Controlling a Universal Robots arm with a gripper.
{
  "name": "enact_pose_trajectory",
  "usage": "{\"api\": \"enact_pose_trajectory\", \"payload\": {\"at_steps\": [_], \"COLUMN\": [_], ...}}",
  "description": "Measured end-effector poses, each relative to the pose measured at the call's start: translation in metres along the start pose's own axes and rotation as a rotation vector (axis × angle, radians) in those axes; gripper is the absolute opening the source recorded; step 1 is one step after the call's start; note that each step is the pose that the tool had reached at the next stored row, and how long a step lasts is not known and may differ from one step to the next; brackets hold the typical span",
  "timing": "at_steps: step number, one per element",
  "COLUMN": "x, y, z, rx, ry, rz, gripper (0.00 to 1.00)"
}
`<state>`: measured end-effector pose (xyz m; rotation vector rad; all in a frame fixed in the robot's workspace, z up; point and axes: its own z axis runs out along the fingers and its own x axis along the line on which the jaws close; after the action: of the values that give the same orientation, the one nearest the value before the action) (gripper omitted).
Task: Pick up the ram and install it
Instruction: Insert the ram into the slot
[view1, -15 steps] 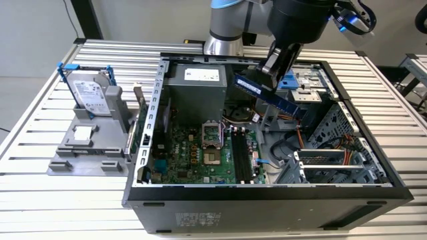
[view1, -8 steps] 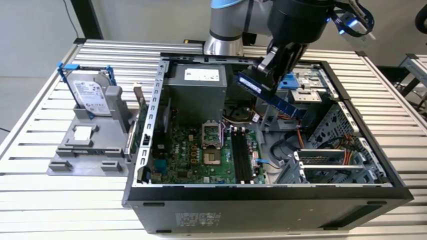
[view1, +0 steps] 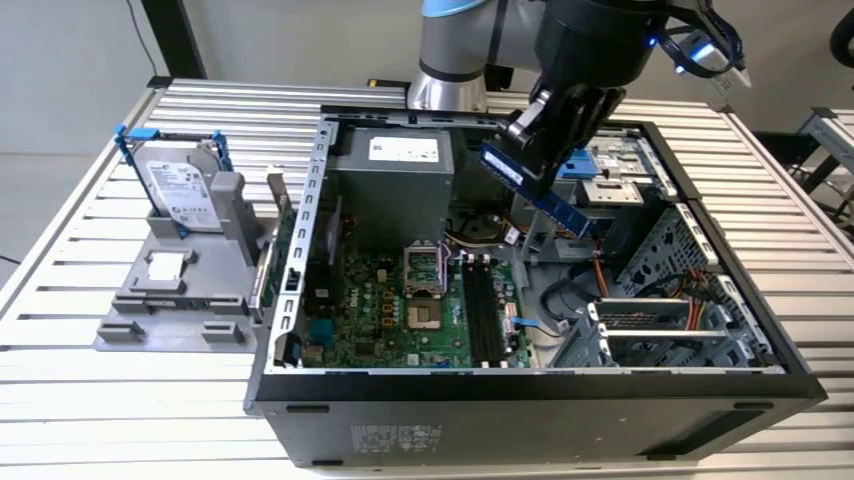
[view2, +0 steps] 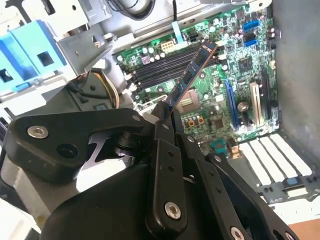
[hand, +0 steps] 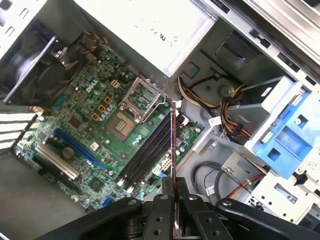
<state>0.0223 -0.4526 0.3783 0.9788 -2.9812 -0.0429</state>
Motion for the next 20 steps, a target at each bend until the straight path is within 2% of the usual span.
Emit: {"api": "enact_pose_trajectory", "payload": {"at_steps": [20], "x": [0.0000], "y": [0.0000], "z": [0.0001], "rx": [0.0014], "ry": [-0.0077], "rz": [0.281], "gripper": [0.00]}}
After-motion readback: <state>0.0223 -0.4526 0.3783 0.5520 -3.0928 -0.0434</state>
